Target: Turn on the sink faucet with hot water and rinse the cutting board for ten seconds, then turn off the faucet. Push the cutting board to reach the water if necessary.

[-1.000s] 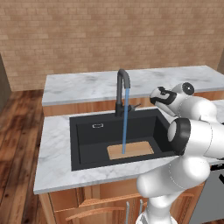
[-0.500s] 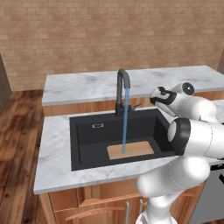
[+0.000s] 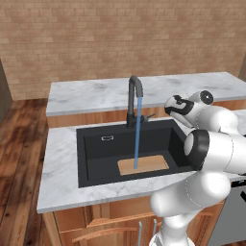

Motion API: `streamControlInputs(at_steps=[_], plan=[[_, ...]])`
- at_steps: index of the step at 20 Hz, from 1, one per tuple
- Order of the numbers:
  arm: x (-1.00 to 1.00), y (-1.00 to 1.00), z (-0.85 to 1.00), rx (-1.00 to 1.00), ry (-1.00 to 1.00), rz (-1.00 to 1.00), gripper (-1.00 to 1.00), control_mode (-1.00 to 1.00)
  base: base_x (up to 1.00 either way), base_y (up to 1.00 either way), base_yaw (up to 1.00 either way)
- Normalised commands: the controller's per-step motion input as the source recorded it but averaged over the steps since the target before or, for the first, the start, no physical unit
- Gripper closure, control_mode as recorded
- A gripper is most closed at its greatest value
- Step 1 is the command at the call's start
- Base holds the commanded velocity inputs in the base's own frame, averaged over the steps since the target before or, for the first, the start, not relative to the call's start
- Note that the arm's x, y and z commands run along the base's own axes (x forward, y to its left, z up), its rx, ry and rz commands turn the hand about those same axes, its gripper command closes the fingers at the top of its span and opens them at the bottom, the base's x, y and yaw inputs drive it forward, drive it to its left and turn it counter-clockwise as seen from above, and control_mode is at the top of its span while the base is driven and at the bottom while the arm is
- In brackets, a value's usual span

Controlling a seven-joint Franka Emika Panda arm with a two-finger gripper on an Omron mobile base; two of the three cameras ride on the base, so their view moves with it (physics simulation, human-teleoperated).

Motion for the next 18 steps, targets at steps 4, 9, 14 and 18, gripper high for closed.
streamControlInputs(at_steps=[4, 9, 14, 18], plan=[[0.00, 0.00, 0.00, 0.00, 0.00, 0.00, 1.00, -1.00, 0.00, 0.00, 0.00], [0.00, 0.00, 0.00, 0.00, 0.00, 0.00, 1.00, -1.00, 0.00, 0.00, 0.00], [0.00, 0.00, 0.00, 0.00, 0.00, 0.00, 1.00, -1.00, 0.00, 0.00, 0.00], [0.00, 0.00, 0.00, 0.00, 0.00, 0.00, 1.00, -1.00, 0.00, 0.00, 0.00]])
